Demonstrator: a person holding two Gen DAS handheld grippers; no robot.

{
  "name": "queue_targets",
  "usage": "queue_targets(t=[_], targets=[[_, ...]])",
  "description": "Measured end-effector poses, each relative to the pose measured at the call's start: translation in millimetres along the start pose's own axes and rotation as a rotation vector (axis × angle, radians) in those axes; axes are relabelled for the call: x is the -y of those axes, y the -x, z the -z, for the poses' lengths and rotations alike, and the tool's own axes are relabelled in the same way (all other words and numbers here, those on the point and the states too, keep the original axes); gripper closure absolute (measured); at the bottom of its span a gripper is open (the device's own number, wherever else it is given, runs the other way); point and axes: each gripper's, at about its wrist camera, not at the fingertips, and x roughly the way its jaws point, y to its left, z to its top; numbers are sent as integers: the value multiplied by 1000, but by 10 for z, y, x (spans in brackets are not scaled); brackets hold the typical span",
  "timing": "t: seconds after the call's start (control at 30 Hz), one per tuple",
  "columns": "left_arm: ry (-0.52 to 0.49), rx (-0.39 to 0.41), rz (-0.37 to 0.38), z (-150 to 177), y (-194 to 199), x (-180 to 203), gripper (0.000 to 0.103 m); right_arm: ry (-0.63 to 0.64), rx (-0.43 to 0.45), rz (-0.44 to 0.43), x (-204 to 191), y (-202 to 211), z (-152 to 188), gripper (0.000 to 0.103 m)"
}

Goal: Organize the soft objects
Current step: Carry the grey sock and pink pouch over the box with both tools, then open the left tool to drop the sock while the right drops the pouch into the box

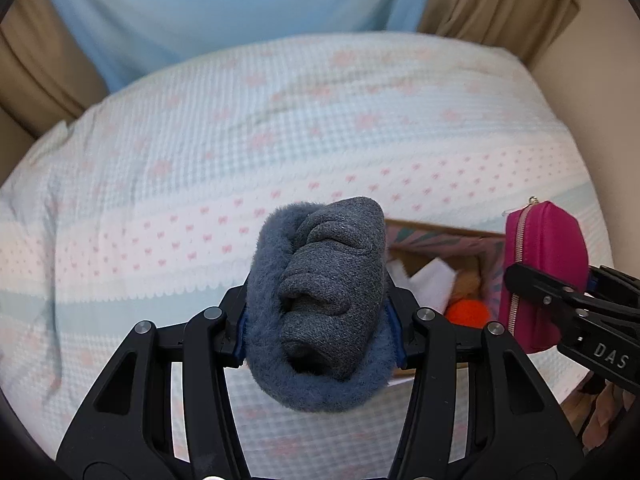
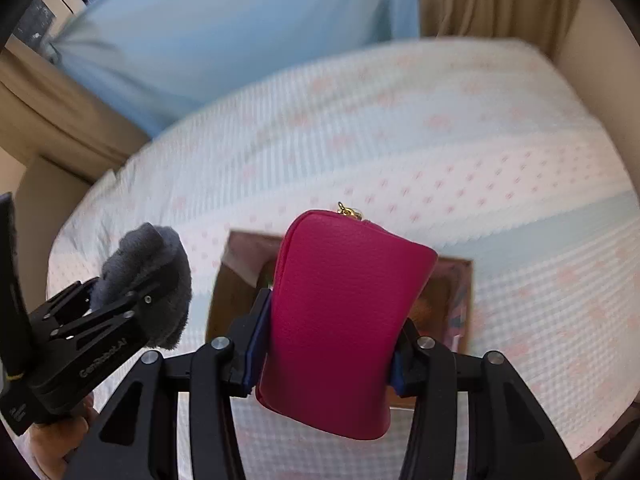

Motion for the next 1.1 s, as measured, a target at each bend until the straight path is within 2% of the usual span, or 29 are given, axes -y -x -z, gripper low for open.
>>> queue_targets(t=[0.17, 0.3, 0.5, 0.53, 0.57, 0.6, 0.63, 0.67, 0.7, 0.73, 0.77, 0.93, 1.1], targets=[[10, -97, 10, 121, -544, 0, 56, -28, -119, -23, 125, -529, 2, 59], [-26, -180, 23, 258, -909, 56, 56, -47, -193, -22, 224, -838, 14, 59], [-81, -241, 15, 394, -1117, 152, 55, -6, -300, 47, 257, -1153, 5, 58], [-82, -242, 36, 401, -1122, 165, 48, 3, -315, 45, 240, -1186, -2, 58], [-87, -240, 52, 399, -1106, 194, 33, 8, -331, 33, 228, -1225, -15, 58], [-103, -242, 58, 405, -1092, 243, 23, 8, -344, 15, 222, -1262, -32, 57], [-120, -242, 55, 396, -1079, 268, 6, 4, -347, 5, 223, -1276, -46, 55], [-146, -237, 48, 393, -1046, 308, 0, 2, -342, 3, 222, -1272, -67, 48], [-171, -228, 40, 395, -1016, 341, 0, 8, -322, 17, 225, -1238, -98, 40], [-195, -226, 27, 407, -996, 373, 0, 14, -309, 26, 219, -1226, -119, 19], [-207, -229, 17, 409, -994, 382, 0, 23, -291, 37, 217, -1191, -136, 2], [-190, -228, 29, 420, -908, 383, 0, 43, -282, 57, 230, -1114, -121, 0], [-164, -196, 30, 396, -718, 399, 0, 5, -230, 42, 291, -898, -61, 0]])
